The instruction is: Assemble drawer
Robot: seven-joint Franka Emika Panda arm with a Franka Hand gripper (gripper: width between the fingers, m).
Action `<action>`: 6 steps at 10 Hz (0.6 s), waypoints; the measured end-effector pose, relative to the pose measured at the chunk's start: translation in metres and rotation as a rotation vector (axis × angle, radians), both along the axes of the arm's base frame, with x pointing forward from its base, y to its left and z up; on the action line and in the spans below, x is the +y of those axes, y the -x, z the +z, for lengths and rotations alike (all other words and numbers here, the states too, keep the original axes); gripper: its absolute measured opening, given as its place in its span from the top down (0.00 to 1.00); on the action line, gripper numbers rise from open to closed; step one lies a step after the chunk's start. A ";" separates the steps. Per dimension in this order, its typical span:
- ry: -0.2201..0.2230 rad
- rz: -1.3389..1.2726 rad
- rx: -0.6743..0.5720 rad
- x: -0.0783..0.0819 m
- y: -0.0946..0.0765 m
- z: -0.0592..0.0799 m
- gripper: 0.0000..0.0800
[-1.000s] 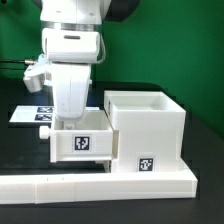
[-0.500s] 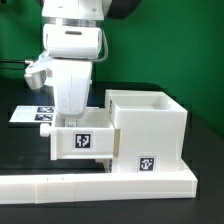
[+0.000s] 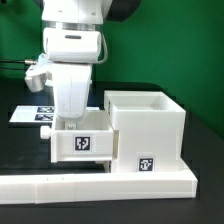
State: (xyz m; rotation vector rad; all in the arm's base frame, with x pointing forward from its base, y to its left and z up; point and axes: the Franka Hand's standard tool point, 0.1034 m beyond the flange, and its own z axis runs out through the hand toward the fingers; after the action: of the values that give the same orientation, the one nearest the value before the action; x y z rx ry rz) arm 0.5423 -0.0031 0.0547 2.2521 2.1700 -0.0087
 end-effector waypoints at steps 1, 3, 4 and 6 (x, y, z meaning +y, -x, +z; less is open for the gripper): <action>0.000 0.007 0.003 0.004 0.000 0.000 0.95; 0.000 0.006 0.009 0.004 0.000 0.001 0.95; 0.000 0.004 0.007 0.003 0.001 0.000 0.95; 0.000 0.003 0.007 0.003 0.001 0.000 0.95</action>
Offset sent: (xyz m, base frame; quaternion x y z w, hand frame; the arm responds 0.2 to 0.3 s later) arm -0.0040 0.0042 0.0047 -0.0192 0.0276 0.0294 0.9990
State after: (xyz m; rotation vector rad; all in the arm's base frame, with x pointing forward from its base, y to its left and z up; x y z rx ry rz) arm 0.5414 -0.0003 0.0547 2.2518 2.1774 -0.0167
